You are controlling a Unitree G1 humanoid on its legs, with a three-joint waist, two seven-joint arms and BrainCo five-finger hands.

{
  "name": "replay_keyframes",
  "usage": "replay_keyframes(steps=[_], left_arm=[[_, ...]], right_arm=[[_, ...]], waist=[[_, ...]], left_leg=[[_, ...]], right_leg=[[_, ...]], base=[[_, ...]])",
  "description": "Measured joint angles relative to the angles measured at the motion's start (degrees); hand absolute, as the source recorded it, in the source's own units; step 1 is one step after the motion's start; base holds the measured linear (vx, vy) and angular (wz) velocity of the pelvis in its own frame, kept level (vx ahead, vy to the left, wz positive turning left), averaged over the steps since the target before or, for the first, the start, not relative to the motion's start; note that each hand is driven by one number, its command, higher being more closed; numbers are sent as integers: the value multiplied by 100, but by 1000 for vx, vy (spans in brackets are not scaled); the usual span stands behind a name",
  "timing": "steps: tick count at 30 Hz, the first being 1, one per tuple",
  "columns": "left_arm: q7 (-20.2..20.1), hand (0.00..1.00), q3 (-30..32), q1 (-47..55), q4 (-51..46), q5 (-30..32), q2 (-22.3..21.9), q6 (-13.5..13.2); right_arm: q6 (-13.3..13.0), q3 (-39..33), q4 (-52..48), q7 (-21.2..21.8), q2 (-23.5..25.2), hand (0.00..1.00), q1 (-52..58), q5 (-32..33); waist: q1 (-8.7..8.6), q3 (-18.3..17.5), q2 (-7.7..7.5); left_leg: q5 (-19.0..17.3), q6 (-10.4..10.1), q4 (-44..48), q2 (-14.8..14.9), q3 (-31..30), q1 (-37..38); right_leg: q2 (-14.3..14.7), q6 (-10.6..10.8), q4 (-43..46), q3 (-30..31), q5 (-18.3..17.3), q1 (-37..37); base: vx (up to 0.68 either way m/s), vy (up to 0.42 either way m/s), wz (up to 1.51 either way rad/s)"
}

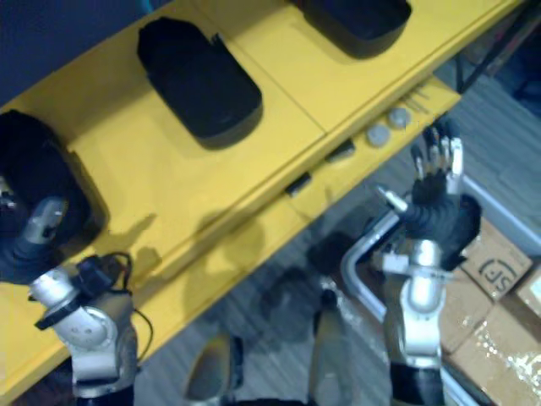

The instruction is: Walk over and take plastic housings, then place them on the shelf

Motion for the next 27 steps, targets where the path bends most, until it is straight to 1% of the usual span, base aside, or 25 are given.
replay_keyframes(steps=[1, 2, 3, 4, 5, 6, 7, 8, 9, 10, 11, 12, 13, 14, 16, 17, 19, 20, 21, 22, 23, 24, 25, 26, 27], left_arm=[[-13, 0, 4, 127, -7, 9, 5, 3], [-5, 0, 29, 188, -12, 9, 22, 27], [-8, 0, 71, 165, -13, 11, 45, 35], [-12, 0, 165, 75, -2, 14, 107, 53], [-17, 0, 259, -5, 2, -3, 228, 67], [-19, 0, 288, -39, 2, -2, 280, 77], [-23, 0, 391, -53, 1, -27, 357, 153], [-32, 0, 495, -59, 18, -83, 420, 279], [-35, 0, 511, -58, 27, -108, 423, 290], [-44, 0, 602, -24, 38, -221, 417, 324], [-42, 0, 719, 36, 110, -269, 412, 405], [-35, 0, 768, 75, 154, -266, 412, 440], [3, 0, 853, 128, 208, -257, 411, 495], [26, 0, 867, 134, 239, -255, 396, 520], [96, 0, 864, 128, 296, -219, 114, 546], [127, 0, 863, 122, 296, -215, 66, 540], [228, 0, 881, 48, 296, -219, -31, 488], [249, 0, 876, 47, 297, -222, -40, 489], [236, 0, 864, 57, 301, -239, -56, 491], [144, 0, 831, 107, 324, -339, -106, 511], [65, 0, 800, 153, 352, -447, -152, 524], [-128, 0, 757, 262, 424, -532, -242, 655], [-399, 0, 577, 464, 599, -523, -248, 820], [-564, 0, 439, 587, 700, -517, -244, 932], [-801, 0, 194, 750, 888, -541, -235, 1090]], right_arm=[[1, -61, 3, 99, 75, 0, 286, 37], [1, -178, 4, 306, 189, 0, 647, 81], [-3, -215, 3, 363, 225, 0, 803, 81], [-6, -275, 2, 448, 243, 0, 943, 84], [-23, -296, 1, 515, 248, 0, 1078, 82], [-38, -298, 2, 554, 248, 0, 1122, 79], [-74, -297, 3, 569, 251, 0, 1154, 73], [-159, -235, 6, 576, 256, 0, 1116, 49], [-176, -230, 12, 575, 258, 0, 1103, 27], [-189, -192, 49, 553, 257, 0, 1010, -49], [-190, -90, 174, 491, 257, 0, 784, -104], [-187, -31, 255, 446, 256, 0, 686, -162], [-159, 76, 313, 395, 269, 0, 584, -236], [-149, 118, 312, 367, 277, 0, 525, -273], [68, 208, 309, 304, 242, 0, 462, -274], [98, 212, 310, 313, 241, 0, 473, -273], [137, 167, 311, 329, 228, 0, 619, -264], [168, 155, 310, 337, 219, 0, 619, -266], [248, 117, 310, 349, 181, 0, 618, -273], [306, 45, 309, 362, 131, 0, 658, -266], [339, 0, 310, 359, 92, 0, 682, -256], [427, -80, 316, 348, 28, 0, 711, -196], [472, -171, 403, 356, -16, 0, 711, -3], [486, -222, 518, 369, -60, 0, 714, 87], [502, -369, 756, 383, -136, 0, 701, 213]], waist=[[-31, -2, -3], [-151, -10, 20], [-203, -41, 39], [-344, -41, 39], [-490, -94, 18], [-512, -125, 25], [-510, -283, 19], [-425, -456, -10], [-407, -488, -26], [-334, -584, -92], [-221, -679, -207], [-184, -725, -228], [-111, -795, -324], [-103, -808, -347], [-100, -830, -202], [-125, -849, -169], [-158, -861, -119], [-173, -861, -112], [-240, -855, -98], [-293, -837, -55], [-291, -841, -26], [-270, -835, -2], [-267, -835, 16], [-271, -855, 48], [-276, -929, 203]], left_leg=[[2, 84, -151, -54, 351, 258], [198, 359, -579, -106, 871, 554], [316, 420, -772, -116, 1089, 644], [470, 507, -1002, -141, 1293, 753], [684, 603, -1330, -176, 1498, 866], [790, 618, -1487, -182, 1601, 927], [990, 648, -1778, -181, 1819, 967], [1189, 648, -2056, -180, 2096, 928], [1219, 647, -2085, -179, 2156, 910], [1294, 633, -2164, -174, 2346, 841], [1351, 581, -2178, -135, 2673, 749], [1361, 564, -2128, -90, 2794, 669], [1378, 533, -2021, -23, 2976, 532], [1390, 509, -1947, 21, 3041, 453], [1502, 331, -1897, 263, 3217, 373], [1516, 308, -1881, 333, 3265, 381], [1543, 263, -1768, 561, 3280, 466], [1543, 263, -1706, 624, 3270, 478], [1543, 263, -1514, 739, 3209, 477], [1545, 266, -1335, 831, 3041, 483], [1556, 286, -1251, 850, 2892, 481], [1619, 386, -989, 853, 2575, 446], [1540, 338, -852, 782, 2204, 321], [1505, 269, -1077, 698, 2015, 326], [1614, 258, -1478, 611, 1827, 377]], right_leg=[[-42, -69, -340, -82, 380, 118], [-114, -277, -1347, -573, 1485, 422], [-115, -263, -1692, -789, 1920, 496], [-167, -420, -1279, -1264, 1706, 457], [-305, -820, -296, -1692, 925, 381], [-370, -843, 132, -1832, 600, 402], [-528, -859, 750, -2080, 4, 451], [-758, -903, 1076, -2301, -479, 670], [-805, -909, 1111, -2341, -538, 716], [-977, -897, 1139, -2470, -723, 867], [-1216, -912, 1027, -2657, -848, 1141], [-1300, -907, 914, -2741, -846, 1246], [-1381, -828, 574, -2788, -740, 1422], [-1317, -651, 320, -2823, -736, 1456], [-1011, -593, -144, -3029, -726, 1429], [-926, -590, -254, -3039, -727, 1452], [-600, -587, -739, -3036, -729, 1647], [-534, -587, -824, -3035, -729, 1689], [-425, -587, -947, -3017, -729, 1754], [-330, -590, -999, -2974, -731, 1817], [-294, -594, -1000, -2908, -733, 1822], [-282, -597, -1045, -2702, -732, 1861], [-313, -587, -1186, -2566, -724, 1978], [-312, -563, -1215, -2537, -710, 1978], [-276, -539, -1223, -2495, -697, 1953]], base=[[-224, 292, -197], [-253, 226, -165], [-283, 199, -139], [-256, 177, -88], [-236, 167, -75], [-186, 131, -85], [-148, 97, -106], [-129, 74, -99], [-108, 28, -97], [-112, -53, -107], [-108, -89, -120], [-101, -121, -128], [-68, -162, -83], [-54, -179, -96], [-59, -237, -81], [-45, -234, -67], [-11, -196, -68], [-5, -199, -66], [-11, -167, -52], [-13, -151, -51], [-30, -107, -62], [-39, -54, -67], [-36, -21, -65], [-18, 22, -49], [-9, 75, -54]])
